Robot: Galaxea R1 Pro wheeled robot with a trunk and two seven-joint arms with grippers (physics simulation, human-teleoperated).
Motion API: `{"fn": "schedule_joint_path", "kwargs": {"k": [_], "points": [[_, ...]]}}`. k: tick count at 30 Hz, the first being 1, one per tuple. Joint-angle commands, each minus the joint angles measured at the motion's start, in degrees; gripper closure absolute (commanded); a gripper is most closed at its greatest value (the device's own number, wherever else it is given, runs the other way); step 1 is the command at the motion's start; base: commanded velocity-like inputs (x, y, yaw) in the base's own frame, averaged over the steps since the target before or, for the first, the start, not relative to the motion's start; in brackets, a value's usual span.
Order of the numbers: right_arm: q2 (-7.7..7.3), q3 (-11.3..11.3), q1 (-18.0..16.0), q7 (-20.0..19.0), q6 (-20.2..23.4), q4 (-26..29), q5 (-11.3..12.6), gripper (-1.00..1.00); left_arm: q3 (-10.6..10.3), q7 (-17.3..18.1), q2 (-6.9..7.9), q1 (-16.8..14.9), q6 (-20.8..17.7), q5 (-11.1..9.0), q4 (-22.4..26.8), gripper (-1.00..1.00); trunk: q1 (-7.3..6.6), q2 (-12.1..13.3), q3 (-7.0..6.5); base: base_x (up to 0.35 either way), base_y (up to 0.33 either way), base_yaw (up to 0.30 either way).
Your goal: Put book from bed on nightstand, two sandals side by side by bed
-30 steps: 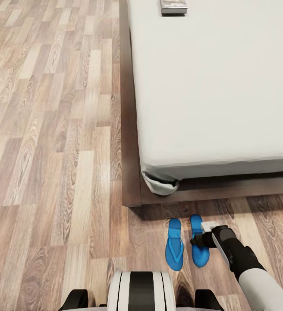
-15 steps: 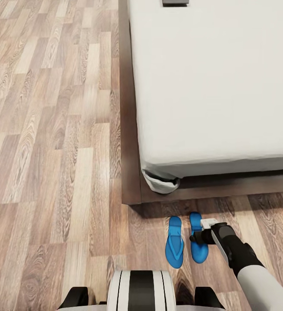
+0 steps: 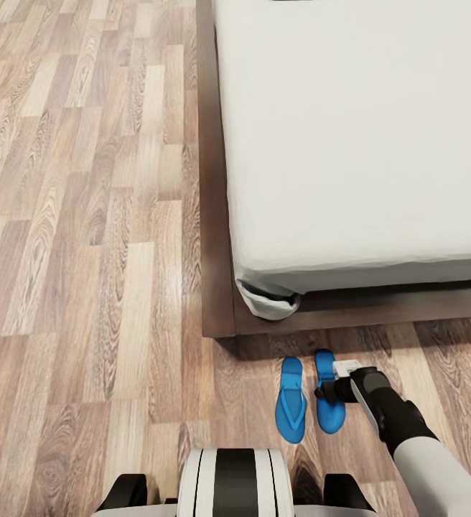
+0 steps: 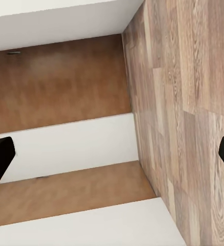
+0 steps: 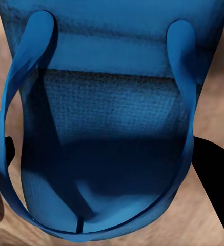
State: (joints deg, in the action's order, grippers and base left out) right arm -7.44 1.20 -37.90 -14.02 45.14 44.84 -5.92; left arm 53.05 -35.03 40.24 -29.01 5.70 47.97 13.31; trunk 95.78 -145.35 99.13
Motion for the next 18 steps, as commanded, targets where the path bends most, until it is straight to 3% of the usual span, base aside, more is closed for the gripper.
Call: {"fn": "schedule_joint_path", "kwargs": {"k": [1,5,9,18], "points": [[-0.04,0.12,-0.04,-0.41,0.2,0.07,-0.59,1.0,0.48,-0.09,0.01,-0.08,0.45,0.37,-0.13,-1.0,-0.01,-0.01,0.03,0.0,0.0,0.0],[-0.03,0.12,-0.15,-0.4,0.21,0.07,-0.59,1.0,0.48,-0.1,0.01,-0.08,0.45,0.37,-0.13,-1.0,-0.01,-0.01,0.03,0.0,0.0,0.0],[-0.03,0.12,-0.21,-0.39,0.21,0.07,-0.59,1.0,0.48,-0.1,0.01,-0.08,0.45,0.37,-0.13,-1.0,0.1,-0.07,0.91,0.0,0.0,0.0],[-0.03,0.12,-0.58,-0.4,0.21,-0.01,-0.59,1.0,0.48,-0.12,0.01,-0.08,0.45,0.37,-0.13,-1.0,0.1,-0.07,0.91,0.0,0.0,0.0]]}}
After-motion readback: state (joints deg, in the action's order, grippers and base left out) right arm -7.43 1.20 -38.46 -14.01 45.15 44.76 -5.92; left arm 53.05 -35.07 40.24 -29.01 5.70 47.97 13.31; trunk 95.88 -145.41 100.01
